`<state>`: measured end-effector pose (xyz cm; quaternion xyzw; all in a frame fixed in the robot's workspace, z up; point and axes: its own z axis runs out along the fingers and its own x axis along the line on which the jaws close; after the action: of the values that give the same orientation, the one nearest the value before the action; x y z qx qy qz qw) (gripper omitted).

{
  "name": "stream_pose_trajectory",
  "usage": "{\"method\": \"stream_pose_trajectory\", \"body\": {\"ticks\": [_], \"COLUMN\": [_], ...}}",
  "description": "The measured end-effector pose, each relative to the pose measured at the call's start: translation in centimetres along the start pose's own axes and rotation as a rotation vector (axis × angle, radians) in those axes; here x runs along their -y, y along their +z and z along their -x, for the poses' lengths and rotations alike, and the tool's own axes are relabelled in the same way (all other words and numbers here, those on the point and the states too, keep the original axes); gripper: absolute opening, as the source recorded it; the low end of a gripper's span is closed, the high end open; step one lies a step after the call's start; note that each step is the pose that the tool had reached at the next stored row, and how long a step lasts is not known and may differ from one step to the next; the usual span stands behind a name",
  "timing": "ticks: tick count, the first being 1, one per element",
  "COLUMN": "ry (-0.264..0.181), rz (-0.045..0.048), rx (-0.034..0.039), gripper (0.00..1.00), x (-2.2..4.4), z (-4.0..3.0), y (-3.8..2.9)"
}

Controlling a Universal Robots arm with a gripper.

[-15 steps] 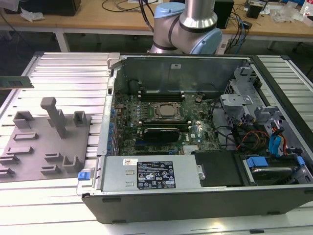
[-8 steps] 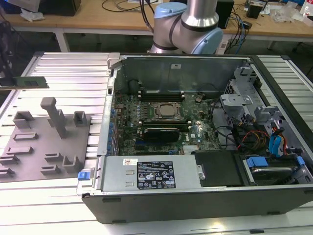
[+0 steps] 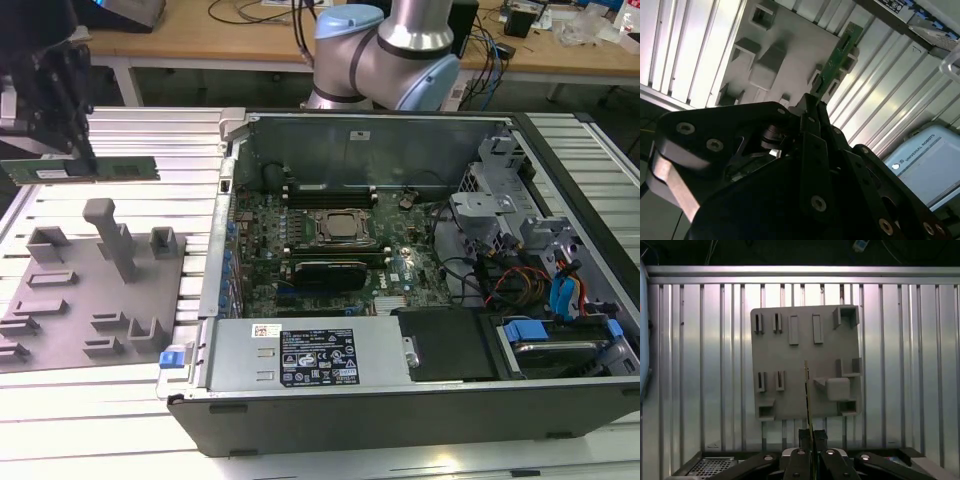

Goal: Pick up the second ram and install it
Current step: 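Pick up the second ram and move it above second insertion slot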

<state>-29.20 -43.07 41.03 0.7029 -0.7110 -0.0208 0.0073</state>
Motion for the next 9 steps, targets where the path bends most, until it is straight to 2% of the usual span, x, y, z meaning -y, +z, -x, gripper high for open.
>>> {"method": "stream_pose_trajectory", "body": {"ticks": [4,9], "ry": [0.0,0.0], "rz": [0.0001,0.0003], "rx": [0.0,0.0], "gripper": [0.14,0.14], "x": [1.8,3.21], "z": [0.02,0.04], "y": [-0.07,-0.12]}}
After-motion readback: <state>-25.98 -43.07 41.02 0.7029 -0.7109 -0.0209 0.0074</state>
